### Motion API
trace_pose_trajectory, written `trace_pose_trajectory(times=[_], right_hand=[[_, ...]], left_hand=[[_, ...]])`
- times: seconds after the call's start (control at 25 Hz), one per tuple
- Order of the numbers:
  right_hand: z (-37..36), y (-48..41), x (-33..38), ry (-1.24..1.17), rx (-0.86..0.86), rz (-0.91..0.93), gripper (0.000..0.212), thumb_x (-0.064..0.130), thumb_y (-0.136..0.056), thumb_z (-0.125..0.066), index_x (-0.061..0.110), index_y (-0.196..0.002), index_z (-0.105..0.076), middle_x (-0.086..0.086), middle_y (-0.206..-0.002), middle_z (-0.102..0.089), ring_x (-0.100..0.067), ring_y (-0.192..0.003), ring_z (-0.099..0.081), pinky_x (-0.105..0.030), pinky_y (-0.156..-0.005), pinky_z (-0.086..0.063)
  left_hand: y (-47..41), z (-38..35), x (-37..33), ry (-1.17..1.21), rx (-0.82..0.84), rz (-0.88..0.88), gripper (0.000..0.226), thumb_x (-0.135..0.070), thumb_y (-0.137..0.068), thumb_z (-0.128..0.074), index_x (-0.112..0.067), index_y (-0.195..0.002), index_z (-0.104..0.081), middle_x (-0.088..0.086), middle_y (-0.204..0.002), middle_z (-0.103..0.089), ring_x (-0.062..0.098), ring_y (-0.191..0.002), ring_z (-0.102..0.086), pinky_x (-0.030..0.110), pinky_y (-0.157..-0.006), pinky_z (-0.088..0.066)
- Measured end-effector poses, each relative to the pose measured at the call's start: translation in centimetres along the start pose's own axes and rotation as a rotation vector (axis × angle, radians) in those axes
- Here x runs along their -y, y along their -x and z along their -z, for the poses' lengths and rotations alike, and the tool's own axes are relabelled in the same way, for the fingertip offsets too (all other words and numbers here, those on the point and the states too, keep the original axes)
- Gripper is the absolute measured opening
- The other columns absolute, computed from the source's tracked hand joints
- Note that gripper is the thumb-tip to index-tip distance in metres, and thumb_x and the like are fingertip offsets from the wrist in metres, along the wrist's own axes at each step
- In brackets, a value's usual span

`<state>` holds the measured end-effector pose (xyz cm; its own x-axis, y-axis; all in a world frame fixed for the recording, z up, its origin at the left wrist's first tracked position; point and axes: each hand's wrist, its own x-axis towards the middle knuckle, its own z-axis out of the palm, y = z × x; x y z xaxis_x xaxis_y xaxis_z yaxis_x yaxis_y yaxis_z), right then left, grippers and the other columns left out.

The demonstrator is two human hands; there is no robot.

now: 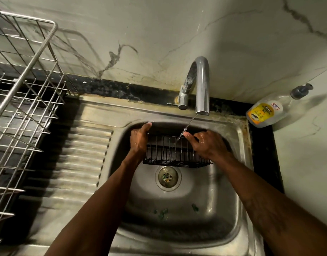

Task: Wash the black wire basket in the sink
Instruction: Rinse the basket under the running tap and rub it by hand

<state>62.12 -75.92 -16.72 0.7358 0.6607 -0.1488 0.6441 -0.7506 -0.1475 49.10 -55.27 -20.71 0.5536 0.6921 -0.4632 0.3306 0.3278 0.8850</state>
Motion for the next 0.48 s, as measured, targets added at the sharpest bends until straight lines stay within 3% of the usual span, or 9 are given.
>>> trace_pose_trajectory(times=[0.08, 0.16, 0.24, 0.36, 0.48], right_hand=[[0.3, -0.3, 1.4, 0.081, -0.028, 0.001, 0.080, 0.078, -0.095, -0.019, 0.019, -0.056, -0.057, 0.002, -0.051, -0.056, -0.014, -0.050, -0.054, -0.029, -0.056, -0.038], [1.1, -0.8, 3.1, 0.134, -0.051, 0.024, 0.077, 0.075, -0.097, -0.020, 0.020, -0.057, -0.057, 0.004, -0.050, -0.052, -0.012, -0.047, -0.051, -0.027, -0.054, -0.042], [1.9, -1.7, 4.9, 0.136, -0.045, 0.060, 0.073, 0.067, -0.100, -0.022, 0.020, -0.057, -0.056, 0.005, -0.050, -0.049, -0.011, -0.046, -0.048, -0.026, -0.052, -0.038], [3.5, -2.2, 7.3, 0.028, -0.116, 0.091, 0.055, 0.052, -0.104, -0.028, 0.021, -0.072, -0.061, 0.002, -0.058, -0.056, -0.016, -0.053, -0.056, -0.024, -0.051, -0.028], [4.9, -1.8, 7.0, -0.100, -0.287, 0.231, 0.032, 0.040, -0.104, -0.043, 0.029, -0.086, -0.068, 0.007, -0.074, -0.067, -0.012, -0.064, -0.059, -0.025, -0.062, -0.037]], left_hand=[[-0.1, -0.4, -0.8, -0.282, 0.094, -0.107, 0.049, -0.060, -0.087, -0.061, -0.012, -0.083, -0.073, 0.008, -0.074, -0.072, 0.023, -0.072, -0.070, 0.040, -0.073, -0.060], [0.5, -1.3, -2.1, -0.690, 0.002, -0.273, 0.060, -0.063, -0.097, -0.041, -0.016, -0.073, -0.071, 0.000, -0.061, -0.066, 0.017, -0.058, -0.064, 0.032, -0.065, -0.056], [2.2, -3.2, -3.1, -0.857, -0.035, -0.477, 0.065, -0.054, -0.104, -0.028, -0.018, -0.069, -0.068, -0.003, -0.058, -0.062, 0.017, -0.054, -0.060, 0.035, -0.068, -0.054], [4.6, -5.3, -4.2, -0.727, -0.021, -0.424, 0.059, -0.046, -0.106, -0.037, -0.023, -0.055, -0.053, -0.007, -0.049, -0.052, 0.013, -0.048, -0.054, 0.029, -0.065, -0.049], [2.9, -4.9, -4.2, -0.589, -0.075, -0.297, 0.050, -0.044, -0.101, -0.053, -0.022, -0.057, -0.061, -0.009, -0.047, -0.050, 0.005, -0.045, -0.049, 0.020, -0.057, -0.040]])
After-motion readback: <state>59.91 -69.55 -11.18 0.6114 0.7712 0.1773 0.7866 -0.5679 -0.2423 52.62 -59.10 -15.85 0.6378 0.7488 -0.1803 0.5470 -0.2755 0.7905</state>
